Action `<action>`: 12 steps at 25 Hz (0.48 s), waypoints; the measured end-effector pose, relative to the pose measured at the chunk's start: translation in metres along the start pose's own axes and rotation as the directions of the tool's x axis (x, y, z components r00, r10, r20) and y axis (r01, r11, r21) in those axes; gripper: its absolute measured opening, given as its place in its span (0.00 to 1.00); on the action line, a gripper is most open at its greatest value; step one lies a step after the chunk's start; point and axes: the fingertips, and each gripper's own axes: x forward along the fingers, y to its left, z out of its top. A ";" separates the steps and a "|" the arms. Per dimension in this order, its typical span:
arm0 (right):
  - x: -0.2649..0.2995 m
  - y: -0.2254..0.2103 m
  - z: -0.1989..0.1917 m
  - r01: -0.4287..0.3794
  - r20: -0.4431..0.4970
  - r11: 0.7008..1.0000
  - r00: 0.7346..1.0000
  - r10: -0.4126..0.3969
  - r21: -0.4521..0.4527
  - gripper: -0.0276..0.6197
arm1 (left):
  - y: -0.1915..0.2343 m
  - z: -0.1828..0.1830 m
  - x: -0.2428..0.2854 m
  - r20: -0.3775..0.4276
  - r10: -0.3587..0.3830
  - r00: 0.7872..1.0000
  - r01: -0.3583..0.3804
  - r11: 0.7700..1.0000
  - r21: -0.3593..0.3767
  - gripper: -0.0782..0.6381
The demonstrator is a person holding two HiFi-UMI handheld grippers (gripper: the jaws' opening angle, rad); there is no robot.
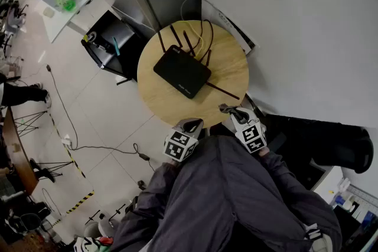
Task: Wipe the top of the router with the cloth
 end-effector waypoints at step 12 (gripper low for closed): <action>0.047 -0.010 0.056 -0.242 -0.002 0.948 0.969 0.246 -0.205 0.09 | 0.023 0.027 0.018 0.024 0.181 0.983 -0.175 0.970 -0.168 0.11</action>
